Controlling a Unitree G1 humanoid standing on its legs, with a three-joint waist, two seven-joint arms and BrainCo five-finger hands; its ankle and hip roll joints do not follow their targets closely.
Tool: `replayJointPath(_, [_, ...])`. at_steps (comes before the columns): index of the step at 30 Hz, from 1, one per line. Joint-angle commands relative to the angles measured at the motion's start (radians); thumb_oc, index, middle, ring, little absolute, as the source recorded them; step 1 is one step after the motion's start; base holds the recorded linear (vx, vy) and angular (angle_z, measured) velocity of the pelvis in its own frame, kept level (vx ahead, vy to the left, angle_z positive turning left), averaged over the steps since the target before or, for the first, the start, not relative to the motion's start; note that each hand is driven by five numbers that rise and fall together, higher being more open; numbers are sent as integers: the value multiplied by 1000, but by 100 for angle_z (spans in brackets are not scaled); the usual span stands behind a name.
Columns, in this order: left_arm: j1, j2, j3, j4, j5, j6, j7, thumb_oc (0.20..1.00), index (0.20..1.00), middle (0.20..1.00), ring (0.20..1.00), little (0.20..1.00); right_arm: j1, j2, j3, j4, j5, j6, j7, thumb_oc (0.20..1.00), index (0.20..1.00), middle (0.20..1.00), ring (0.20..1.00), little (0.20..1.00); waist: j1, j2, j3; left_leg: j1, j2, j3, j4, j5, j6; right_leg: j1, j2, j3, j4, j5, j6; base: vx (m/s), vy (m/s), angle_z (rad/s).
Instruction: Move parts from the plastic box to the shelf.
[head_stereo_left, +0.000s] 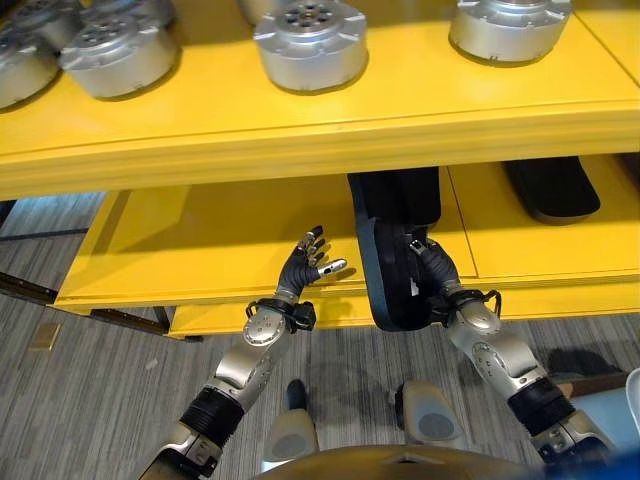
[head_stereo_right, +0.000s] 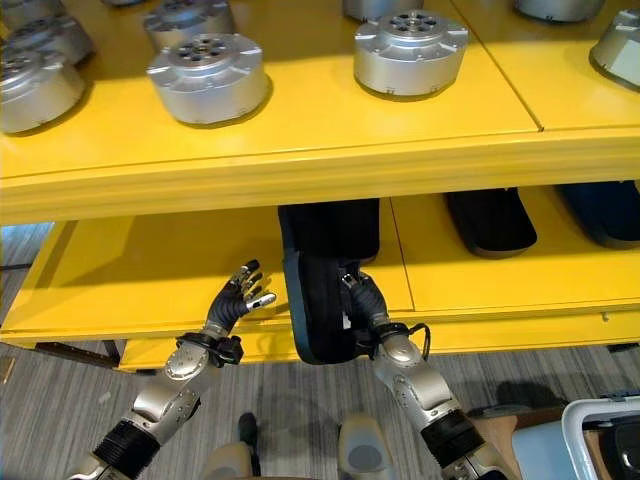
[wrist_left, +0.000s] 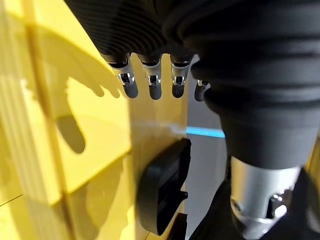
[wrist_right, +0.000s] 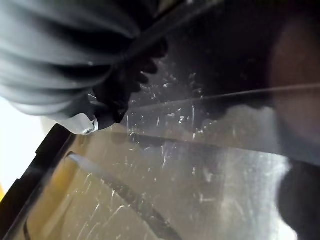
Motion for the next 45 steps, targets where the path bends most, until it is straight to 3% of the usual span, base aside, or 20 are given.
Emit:
replayJointPath(1, [25,-4,2,-99,37,-87,20,1000,1000,1000,1000,1000,-15,-16,-32,-107,9,-67,21,200,200,200,200,200,-2,29,-42,29,150,-24,-107,84,-26,89,88,-52,-35,3,-38,4,359,-12])
replayJointPath(8, [5,-1,1,-85,21,-60,10,1000,1000,1000,1000,1000,-5,-36,-67,-123,18,-62,-24,200,200,200,200,200,-11,36,-52,40,117,34,-71,50,-38,122,64,-72,-100,30,-22,37,313,9])
replayJointPath(13, [5,4,6,-99,53,-22,-17,1000,1000,1000,1000,1000,10,-26,-102,-124,14,-73,-54,200,200,200,200,200,6,34,-59,78,62,75,-68,-5,-27,154,18,-108,-196,94,33,67,244,17])
replayJointPath(21, [22,23,28,-155,119,25,-41,1000,1000,1000,1000,1000,24,-4,-128,-151,-6,-64,-48,200,200,200,200,200,32,-22,-59,68,13,155,20,-98,35,190,-53,-115,-318,193,106,24,201,-12])
replayJointPath(26, [21,43,38,-147,166,61,-65,1000,1000,1000,1000,1000,12,16,-145,-124,17,-88,-43,200,200,200,200,200,53,-50,-61,72,-18,210,19,-121,76,191,-97,-148,-387,303,140,-25,179,-21])
replayJointPath(27, [29,45,42,-148,179,68,-55,1000,1000,1000,1000,1000,3,26,-142,-114,19,-86,-30,200,200,200,200,200,61,-55,-57,92,-26,235,-3,-120,81,173,-105,-177,-387,357,149,-31,191,-63])
replayJointPath(28, [50,47,49,-151,172,73,-30,1000,1000,1000,1000,1000,-11,37,-139,-103,25,-80,-10,200,200,200,200,200,73,-53,-55,119,-32,271,-53,-106,84,137,-92,-222,-358,394,161,-45,220,-72])
replayJointPath(29, [62,46,56,-152,142,76,-8,1000,1000,1000,1000,1000,-20,38,-137,-97,35,-75,-5,200,200,200,200,200,77,-49,-56,129,-36,281,-84,-98,87,127,-54,-235,-337,366,160,-54,209,-51])
replayJointPath(30, [63,44,59,-152,131,81,-1,1000,1000,1000,1000,1000,-22,36,-135,-101,40,-69,-8,200,200,200,200,200,74,-46,-60,130,-45,274,-101,-93,91,121,-20,-222,-320,345,155,-44,203,-113])
replayJointPath(32, [50,31,58,-144,113,98,27,1000,1000,1000,1000,1000,-14,36,-128,-125,29,-54,-18,200,200,200,200,200,53,-43,-75,122,-85,240,-141,-79,101,79,98,-160,-228,313,126,-37,178,-72])
replayJointPath(34, [40,28,63,-143,104,101,33,1000,1000,1000,1000,1000,-10,36,-132,-137,16,-46,-16,200,200,200,200,200,47,-47,-79,101,-114,223,-148,-74,102,58,165,-148,-184,293,101,-80,120,10])
replayJointPath(39, [26,24,71,-129,127,124,13,1000,1000,1000,1000,1000,-16,22,-141,-103,25,-77,-36,200,200,200,200,200,58,-47,-82,82,-142,150,-148,-57,105,117,187,-110,-332,251,54,-30,-22,22])
replayJointPath(45, [55,-9,55,-102,162,136,105,1000,1000,1000,1000,1000,7,50,-127,-110,8,-64,-47,200,200,200,200,200,52,-49,-98,99,-149,138,-148,-63,104,156,193,-97,-385,257,51,23,-32,16])
